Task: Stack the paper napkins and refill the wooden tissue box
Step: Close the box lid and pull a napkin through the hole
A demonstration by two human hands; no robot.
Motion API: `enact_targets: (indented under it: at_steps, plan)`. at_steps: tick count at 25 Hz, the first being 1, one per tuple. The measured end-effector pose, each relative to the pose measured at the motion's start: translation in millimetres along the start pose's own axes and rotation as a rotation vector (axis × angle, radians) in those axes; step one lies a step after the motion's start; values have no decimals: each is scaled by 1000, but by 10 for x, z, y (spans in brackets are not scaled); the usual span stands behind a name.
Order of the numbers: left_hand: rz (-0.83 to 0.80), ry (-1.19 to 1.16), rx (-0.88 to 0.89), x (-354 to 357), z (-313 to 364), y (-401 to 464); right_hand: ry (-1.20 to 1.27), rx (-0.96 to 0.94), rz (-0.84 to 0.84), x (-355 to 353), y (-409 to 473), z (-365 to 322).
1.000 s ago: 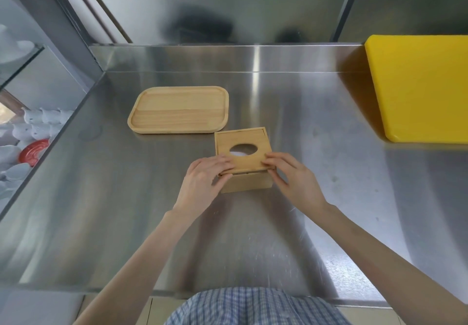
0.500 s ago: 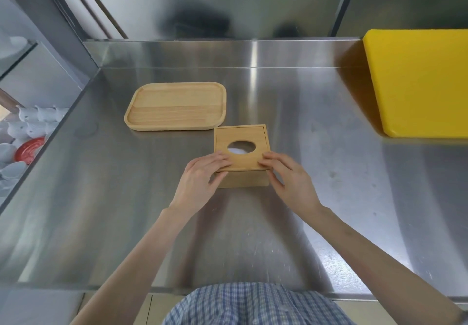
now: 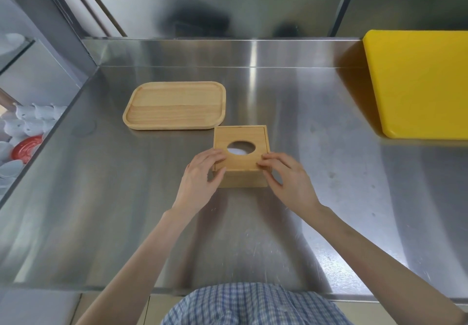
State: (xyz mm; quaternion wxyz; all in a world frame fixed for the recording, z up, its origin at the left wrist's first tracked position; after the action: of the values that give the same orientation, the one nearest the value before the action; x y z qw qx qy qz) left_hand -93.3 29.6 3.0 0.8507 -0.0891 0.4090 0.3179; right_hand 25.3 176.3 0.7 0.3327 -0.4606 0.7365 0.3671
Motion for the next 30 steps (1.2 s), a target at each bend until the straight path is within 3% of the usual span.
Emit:
enact_targets:
  at_steps: [5, 7, 9, 18, 30]
  plan:
    - [58, -406, -343, -8, -146, 100, -73, 30, -97, -127, 309, -44]
    - [29, -667, -512, 82, -193, 149, -116, 63, -230, -123, 508, -97]
    - [-22, -779, -602, 186, -189, 163, -204, 79, -381, -92, 685, -164]
    - [-32, -683, -601, 238, -144, 133, -718, -52, -846, 274, 1161, -402]
    - [-9, -685, -616, 259, -127, 114, -710, -130, -742, 443, 1234, -396]
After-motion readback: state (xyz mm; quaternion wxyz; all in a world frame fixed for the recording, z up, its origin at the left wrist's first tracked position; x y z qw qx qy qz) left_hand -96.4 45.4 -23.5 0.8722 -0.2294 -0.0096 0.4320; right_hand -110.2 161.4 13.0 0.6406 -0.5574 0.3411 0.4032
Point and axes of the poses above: each hand's wrist, its own y-axis towards the middle knuckle, its own x-axis out of the palm, z = x × y, the point moved 6 cm from there along y, towards the middle knuckle, and after that the axes turned 11 degrees about -z, right-handed, at the moved point
